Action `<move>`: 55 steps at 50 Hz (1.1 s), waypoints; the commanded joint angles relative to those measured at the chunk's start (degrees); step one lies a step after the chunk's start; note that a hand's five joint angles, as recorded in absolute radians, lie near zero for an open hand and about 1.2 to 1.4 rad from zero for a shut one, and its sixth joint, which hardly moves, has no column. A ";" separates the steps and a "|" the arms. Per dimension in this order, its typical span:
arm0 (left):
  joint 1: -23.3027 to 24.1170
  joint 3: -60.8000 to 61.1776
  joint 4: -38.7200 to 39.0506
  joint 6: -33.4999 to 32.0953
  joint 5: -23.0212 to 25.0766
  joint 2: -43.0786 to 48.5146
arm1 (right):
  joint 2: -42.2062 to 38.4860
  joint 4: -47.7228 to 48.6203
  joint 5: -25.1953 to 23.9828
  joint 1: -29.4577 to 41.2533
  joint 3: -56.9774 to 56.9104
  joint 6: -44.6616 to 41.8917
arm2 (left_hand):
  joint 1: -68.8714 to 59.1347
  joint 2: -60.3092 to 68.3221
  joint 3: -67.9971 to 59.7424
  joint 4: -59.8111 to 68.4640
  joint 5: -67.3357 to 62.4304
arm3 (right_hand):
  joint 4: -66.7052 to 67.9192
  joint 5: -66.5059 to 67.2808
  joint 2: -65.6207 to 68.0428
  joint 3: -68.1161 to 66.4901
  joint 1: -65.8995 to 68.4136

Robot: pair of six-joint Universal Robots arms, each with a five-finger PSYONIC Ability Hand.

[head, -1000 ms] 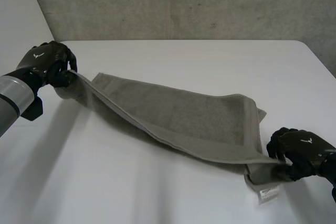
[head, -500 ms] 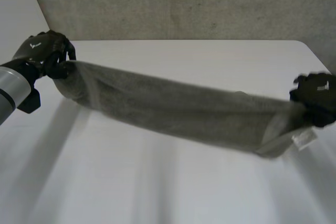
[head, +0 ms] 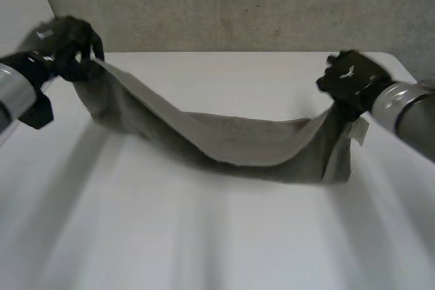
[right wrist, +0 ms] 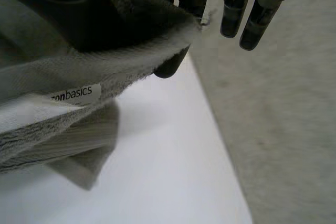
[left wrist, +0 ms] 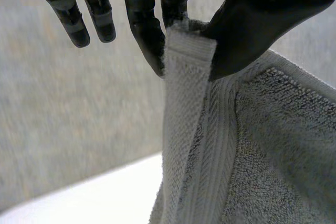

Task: Fold the towel.

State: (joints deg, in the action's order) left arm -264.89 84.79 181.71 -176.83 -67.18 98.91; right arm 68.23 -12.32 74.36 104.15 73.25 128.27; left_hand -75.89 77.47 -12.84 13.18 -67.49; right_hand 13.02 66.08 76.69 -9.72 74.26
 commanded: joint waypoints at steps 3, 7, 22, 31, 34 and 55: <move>3.24 -20.19 4.18 -8.44 -6.21 24.05 | -19.17 11.57 0.34 1.05 -20.82 -9.34 | -4.11 2.53 2.84 -3.18 -2.51 | -3.02 3.92 3.31 -0.28 5.74; 6.13 -33.08 18.79 -8.45 -11.56 28.71 | -21.83 24.89 -0.45 1.05 -30.18 -11.11 | -4.11 2.53 2.84 -3.18 -2.51 | -3.02 3.92 3.31 -0.28 5.74; 5.88 -24.62 44.70 4.48 -7.90 15.44 | -6.64 37.84 -10.25 -2.36 -22.24 14.12 | -4.11 2.53 2.84 -3.18 -2.51 | -3.02 3.92 3.31 -0.28 5.74; 3.15 -8.70 42.24 3.69 -1.82 18.85 | -8.46 30.00 -20.39 -5.01 -7.35 14.03 | -4.11 2.53 2.84 -3.18 -2.51 | -3.02 3.92 3.31 -0.28 5.74; 2.98 -6.66 41.44 2.81 -1.64 20.36 | -10.30 25.88 -22.67 -5.19 -4.18 13.94 | -4.11 2.53 2.84 -3.18 -2.51 | -3.02 3.92 3.31 -0.28 5.74; -0.71 6.78 29.50 -10.99 1.34 20.37 | -14.99 -2.70 -20.84 -9.67 1.81 -0.74 | -4.11 2.53 2.84 -3.18 -2.51 | -3.02 3.92 3.31 -0.28 5.74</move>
State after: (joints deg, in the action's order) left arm -264.62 89.86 214.45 -187.70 -67.71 123.05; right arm 50.55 -11.88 51.93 95.91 74.64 128.87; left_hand -75.88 77.47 -12.84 13.18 -67.50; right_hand 13.02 66.41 76.93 -9.72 74.49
